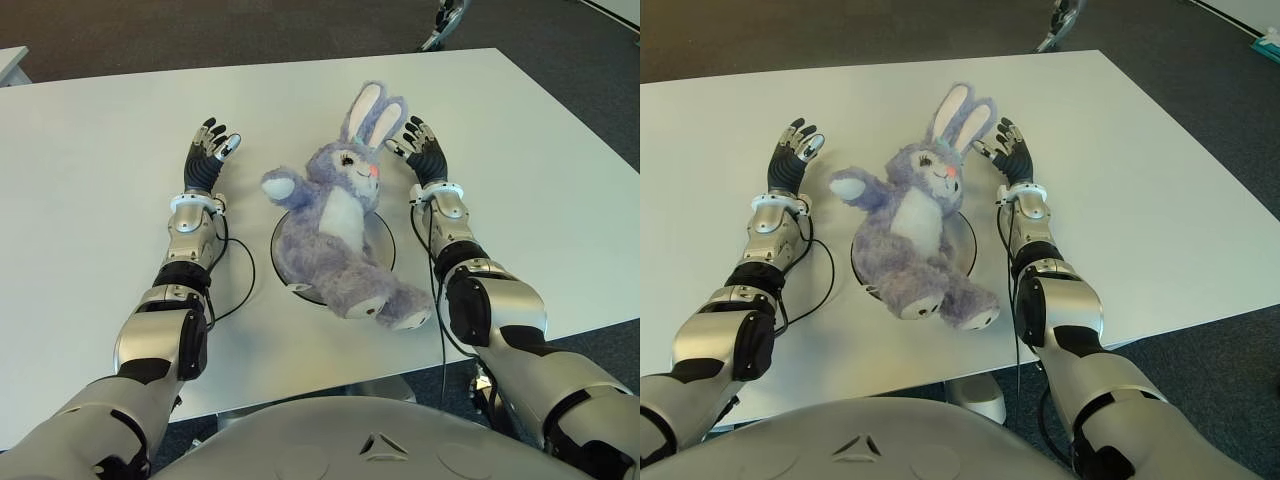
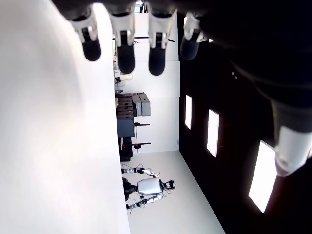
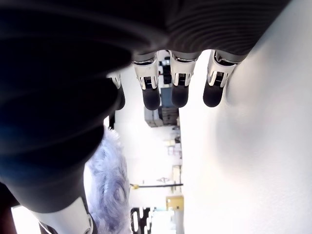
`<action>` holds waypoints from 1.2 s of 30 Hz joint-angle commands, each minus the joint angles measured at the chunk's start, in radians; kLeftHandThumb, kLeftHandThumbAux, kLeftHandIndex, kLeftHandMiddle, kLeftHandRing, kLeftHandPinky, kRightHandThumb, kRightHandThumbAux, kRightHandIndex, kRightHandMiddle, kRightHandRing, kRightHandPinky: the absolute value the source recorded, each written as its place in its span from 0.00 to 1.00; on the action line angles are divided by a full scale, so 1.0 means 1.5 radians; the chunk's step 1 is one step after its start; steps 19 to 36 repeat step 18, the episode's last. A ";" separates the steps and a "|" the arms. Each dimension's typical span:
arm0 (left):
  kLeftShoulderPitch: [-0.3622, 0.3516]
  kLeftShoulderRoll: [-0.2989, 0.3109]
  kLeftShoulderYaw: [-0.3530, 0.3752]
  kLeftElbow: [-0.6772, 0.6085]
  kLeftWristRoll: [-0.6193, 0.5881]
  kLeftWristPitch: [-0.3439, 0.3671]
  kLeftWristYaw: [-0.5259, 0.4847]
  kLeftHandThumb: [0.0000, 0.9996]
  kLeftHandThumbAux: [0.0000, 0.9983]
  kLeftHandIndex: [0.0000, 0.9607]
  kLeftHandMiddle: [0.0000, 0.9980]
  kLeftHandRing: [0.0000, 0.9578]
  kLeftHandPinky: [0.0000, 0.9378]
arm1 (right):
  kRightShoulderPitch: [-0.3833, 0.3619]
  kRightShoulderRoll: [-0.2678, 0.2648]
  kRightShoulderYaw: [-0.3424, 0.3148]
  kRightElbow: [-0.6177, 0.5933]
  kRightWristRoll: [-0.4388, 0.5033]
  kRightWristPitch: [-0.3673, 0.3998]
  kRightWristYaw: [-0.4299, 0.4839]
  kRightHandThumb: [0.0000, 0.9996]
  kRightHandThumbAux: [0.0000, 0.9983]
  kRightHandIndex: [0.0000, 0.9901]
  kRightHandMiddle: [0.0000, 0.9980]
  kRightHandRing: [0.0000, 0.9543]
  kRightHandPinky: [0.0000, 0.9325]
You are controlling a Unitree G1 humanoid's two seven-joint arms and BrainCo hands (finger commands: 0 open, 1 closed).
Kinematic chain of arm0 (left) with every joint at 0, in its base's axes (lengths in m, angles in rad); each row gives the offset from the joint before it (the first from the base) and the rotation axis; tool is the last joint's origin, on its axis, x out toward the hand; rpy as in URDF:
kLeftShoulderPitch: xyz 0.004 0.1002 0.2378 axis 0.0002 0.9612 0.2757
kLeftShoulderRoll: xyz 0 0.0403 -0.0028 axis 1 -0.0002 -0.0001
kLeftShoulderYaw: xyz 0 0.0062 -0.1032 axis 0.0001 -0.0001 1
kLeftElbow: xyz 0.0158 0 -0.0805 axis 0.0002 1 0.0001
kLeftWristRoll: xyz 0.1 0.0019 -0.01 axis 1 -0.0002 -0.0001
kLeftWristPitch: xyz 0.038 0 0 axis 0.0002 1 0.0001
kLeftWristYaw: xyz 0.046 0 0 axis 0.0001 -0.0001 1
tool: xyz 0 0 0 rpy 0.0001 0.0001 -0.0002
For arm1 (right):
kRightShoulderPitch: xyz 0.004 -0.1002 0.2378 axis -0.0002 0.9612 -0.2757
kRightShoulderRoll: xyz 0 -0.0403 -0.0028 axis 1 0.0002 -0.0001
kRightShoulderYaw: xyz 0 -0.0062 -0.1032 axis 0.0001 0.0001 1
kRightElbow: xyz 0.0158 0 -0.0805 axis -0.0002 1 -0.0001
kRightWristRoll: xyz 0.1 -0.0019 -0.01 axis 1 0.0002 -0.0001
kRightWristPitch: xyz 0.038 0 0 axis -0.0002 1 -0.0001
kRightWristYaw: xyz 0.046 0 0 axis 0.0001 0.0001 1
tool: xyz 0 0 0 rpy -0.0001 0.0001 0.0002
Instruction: Put the doll into the plate.
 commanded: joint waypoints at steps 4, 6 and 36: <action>0.070 -0.009 0.002 0.046 0.000 0.041 0.004 0.00 0.54 0.03 0.13 0.10 0.01 | 0.063 0.025 -0.002 0.044 0.001 0.050 -0.006 0.17 0.77 0.05 0.04 0.03 0.06; 0.070 -0.009 0.002 0.046 0.000 0.041 0.005 0.00 0.54 0.03 0.13 0.10 0.01 | 0.063 0.025 -0.001 0.044 0.000 0.050 -0.006 0.17 0.77 0.05 0.04 0.03 0.05; 0.066 -0.008 0.002 0.045 -0.001 0.043 0.005 0.02 0.55 0.03 0.13 0.10 0.04 | 0.059 0.025 -0.001 0.044 -0.002 0.049 -0.011 0.17 0.76 0.05 0.04 0.03 0.06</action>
